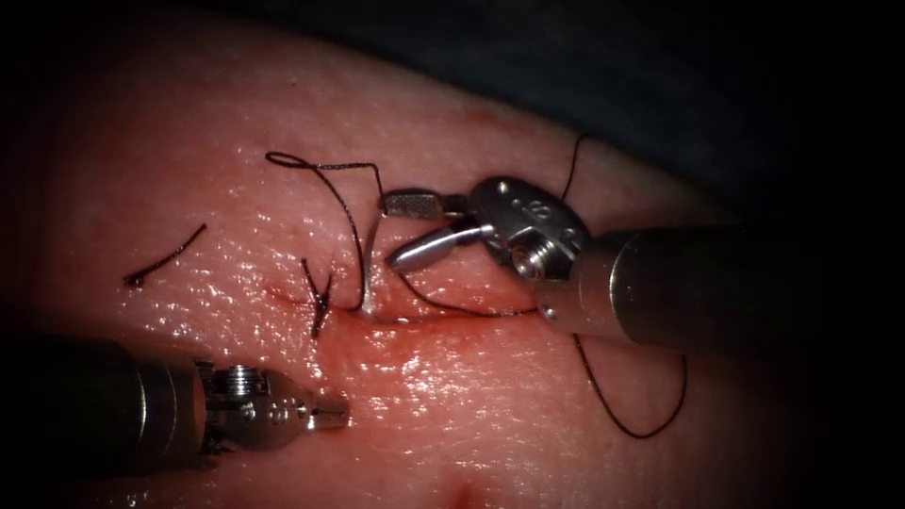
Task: Wound Closure
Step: With the right tool throw the needle through the bottom of the cut while the left gripper apposes.
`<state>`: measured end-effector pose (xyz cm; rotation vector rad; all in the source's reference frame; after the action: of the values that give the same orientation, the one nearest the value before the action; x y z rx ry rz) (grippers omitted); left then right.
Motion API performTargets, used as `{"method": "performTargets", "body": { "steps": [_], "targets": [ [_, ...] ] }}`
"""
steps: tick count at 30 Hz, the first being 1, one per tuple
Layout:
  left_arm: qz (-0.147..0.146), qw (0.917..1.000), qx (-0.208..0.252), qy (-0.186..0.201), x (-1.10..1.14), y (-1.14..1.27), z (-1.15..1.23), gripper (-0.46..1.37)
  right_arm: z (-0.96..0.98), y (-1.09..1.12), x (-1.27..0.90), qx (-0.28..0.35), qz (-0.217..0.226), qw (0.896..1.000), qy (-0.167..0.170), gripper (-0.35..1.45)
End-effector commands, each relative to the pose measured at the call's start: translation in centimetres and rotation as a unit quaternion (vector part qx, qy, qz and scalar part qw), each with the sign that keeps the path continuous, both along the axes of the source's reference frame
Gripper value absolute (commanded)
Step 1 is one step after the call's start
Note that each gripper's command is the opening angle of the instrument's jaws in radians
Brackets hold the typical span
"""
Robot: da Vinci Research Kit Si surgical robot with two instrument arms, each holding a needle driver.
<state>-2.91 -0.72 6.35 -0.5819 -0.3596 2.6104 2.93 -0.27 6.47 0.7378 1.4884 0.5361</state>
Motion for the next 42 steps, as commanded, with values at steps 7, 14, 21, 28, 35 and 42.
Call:
{"method": "performTargets", "body": {
  "steps": [7, 14, 21, 28, 35, 42],
  "targets": [
    [0.001, 1.0, 0.002, -0.001, 0.0, 0.0, 0.0, -0.35, -0.02, -0.05, 0.15, 0.004, 0.002, 1.0, 0.016, 0.74],
    [0.001, 1.0, 0.002, -0.001, 0.01, 0.01, -0.01, -0.35, 0.02, -0.05, 0.26, 0.0, 0.01, 1.0, 0.01, 0.37],
    [0.001, 1.0, 0.003, -0.002, 0.01, 0.01, -0.02, -0.35, 0.06, -0.08, 0.27, 0.092, 0.035, 0.995, -0.018, -0.35],
    [0.001, 1.0, 0.003, -0.002, 0.01, 0.01, -0.02, -0.35, -0.01, -0.15, 0.25, 0.164, 0.089, 0.979, -0.08, -0.35],
    [0.001, 1.0, 0.003, -0.002, 0.01, 0.01, -0.02, -0.35, -0.21, -0.28, 0.27, 0.231, 0.137, 0.948, -0.168, -0.35],
    [0.001, 1.0, 0.003, -0.002, 0.01, 0.01, -0.02, -0.35, -0.29, -0.41, 0.27, 0.317, 0.229, 0.884, -0.254, -0.35]
  ]
}}
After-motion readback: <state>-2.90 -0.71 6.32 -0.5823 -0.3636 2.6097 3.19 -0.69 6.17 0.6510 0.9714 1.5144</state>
